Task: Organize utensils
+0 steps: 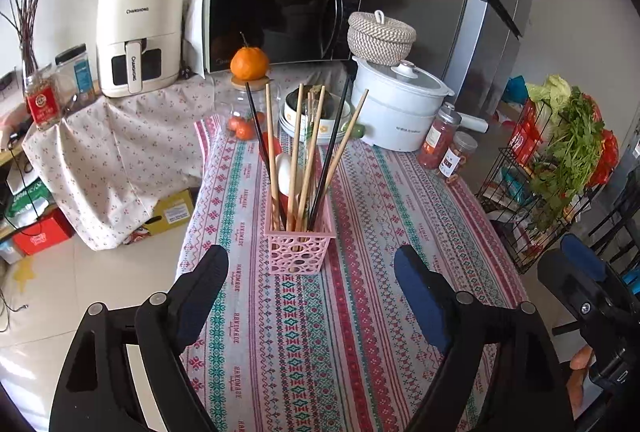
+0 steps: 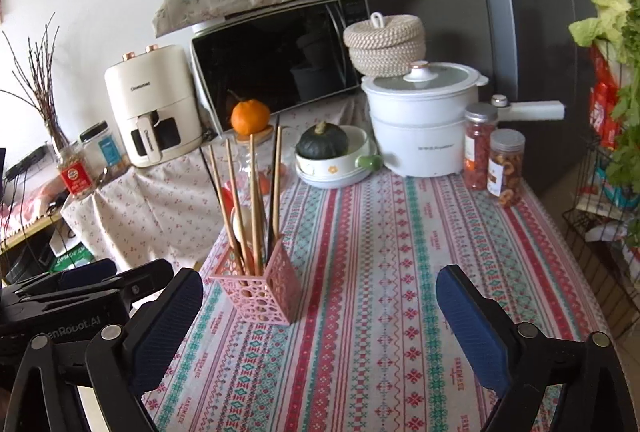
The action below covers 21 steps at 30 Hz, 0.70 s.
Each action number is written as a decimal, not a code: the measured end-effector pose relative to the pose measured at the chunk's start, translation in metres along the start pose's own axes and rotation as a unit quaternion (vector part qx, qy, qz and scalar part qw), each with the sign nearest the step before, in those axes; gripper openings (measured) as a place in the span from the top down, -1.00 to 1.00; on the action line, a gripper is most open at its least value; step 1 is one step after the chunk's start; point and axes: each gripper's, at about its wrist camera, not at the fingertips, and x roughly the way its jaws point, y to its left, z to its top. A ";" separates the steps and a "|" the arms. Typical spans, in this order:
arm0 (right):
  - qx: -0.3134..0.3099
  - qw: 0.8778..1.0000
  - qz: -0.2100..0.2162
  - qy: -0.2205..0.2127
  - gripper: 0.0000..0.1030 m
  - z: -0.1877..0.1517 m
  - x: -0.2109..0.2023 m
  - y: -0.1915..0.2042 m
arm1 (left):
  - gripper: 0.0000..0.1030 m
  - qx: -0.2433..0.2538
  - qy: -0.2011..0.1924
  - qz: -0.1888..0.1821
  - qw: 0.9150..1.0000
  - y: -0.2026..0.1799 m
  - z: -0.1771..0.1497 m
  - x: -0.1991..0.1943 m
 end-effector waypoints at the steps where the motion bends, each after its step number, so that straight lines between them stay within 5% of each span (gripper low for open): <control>1: -0.001 1.000 -0.006 -0.005 -0.94 0.001 -0.003 0.000 | -0.79 0.002 -0.002 0.004 1.000 -0.001 -0.002 -0.002; 11: -0.031 0.997 -0.064 -0.029 -0.99 -0.001 -0.015 0.000 | -0.95 0.001 -0.016 0.037 0.999 -0.004 -0.010 0.000; 21: -0.039 0.996 -0.077 -0.022 -0.99 -0.005 -0.013 0.000 | -1.00 0.005 -0.012 0.035 0.999 -0.009 -0.011 0.007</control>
